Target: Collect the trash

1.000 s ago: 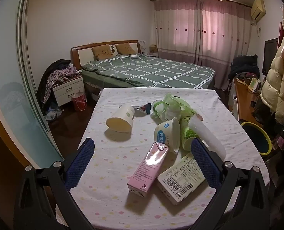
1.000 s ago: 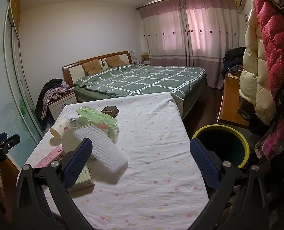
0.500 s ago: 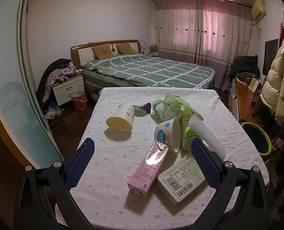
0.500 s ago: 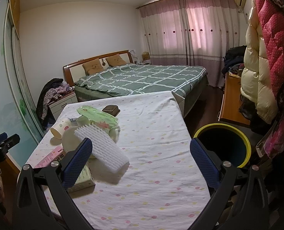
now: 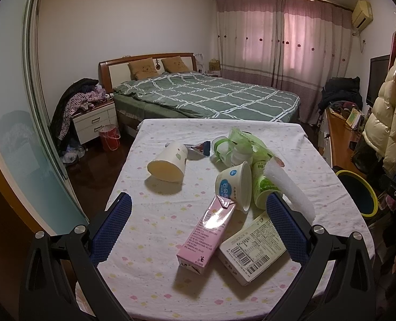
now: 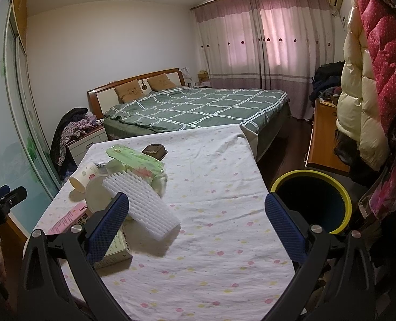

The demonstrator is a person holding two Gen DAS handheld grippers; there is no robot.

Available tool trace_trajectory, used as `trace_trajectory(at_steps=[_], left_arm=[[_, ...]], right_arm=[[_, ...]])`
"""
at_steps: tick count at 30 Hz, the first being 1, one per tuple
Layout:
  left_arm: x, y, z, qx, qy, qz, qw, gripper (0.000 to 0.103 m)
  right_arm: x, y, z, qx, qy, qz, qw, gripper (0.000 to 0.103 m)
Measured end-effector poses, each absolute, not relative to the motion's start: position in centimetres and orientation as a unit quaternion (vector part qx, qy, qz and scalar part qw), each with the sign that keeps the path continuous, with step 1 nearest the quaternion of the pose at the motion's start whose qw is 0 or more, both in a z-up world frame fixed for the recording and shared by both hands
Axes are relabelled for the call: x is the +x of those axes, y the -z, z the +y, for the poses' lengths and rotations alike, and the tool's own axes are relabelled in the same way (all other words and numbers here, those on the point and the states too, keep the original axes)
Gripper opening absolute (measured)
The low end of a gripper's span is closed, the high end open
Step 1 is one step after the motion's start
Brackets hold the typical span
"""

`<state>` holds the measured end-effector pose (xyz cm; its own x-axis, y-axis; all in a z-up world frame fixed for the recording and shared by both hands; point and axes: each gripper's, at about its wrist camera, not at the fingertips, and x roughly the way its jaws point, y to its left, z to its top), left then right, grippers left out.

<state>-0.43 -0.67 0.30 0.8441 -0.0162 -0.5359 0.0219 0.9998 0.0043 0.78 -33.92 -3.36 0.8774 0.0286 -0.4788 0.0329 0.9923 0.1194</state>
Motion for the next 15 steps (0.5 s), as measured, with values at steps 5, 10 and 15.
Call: trace_trajectory(at_steps=[5, 10, 15], left_arm=[[-0.10, 0.08, -0.72, 0.001, 0.013, 0.282, 0.959, 0.099], [-0.01, 0.11, -0.73, -0.001, 0.016, 0.285, 0.958, 0.099], [-0.15, 0.06, -0.69, -0.004, 0.016, 0.287, 0.958, 0.099]], right_arm=[[0.93, 3.41, -33.99, 0.062, -0.001, 0.248, 0.967, 0.097], [0.95, 3.47, -34.00, 0.063, -0.001, 0.250, 0.966, 0.097], [1.04, 3.51, -33.91, 0.064, -0.002, 0.252, 0.966, 0.097]])
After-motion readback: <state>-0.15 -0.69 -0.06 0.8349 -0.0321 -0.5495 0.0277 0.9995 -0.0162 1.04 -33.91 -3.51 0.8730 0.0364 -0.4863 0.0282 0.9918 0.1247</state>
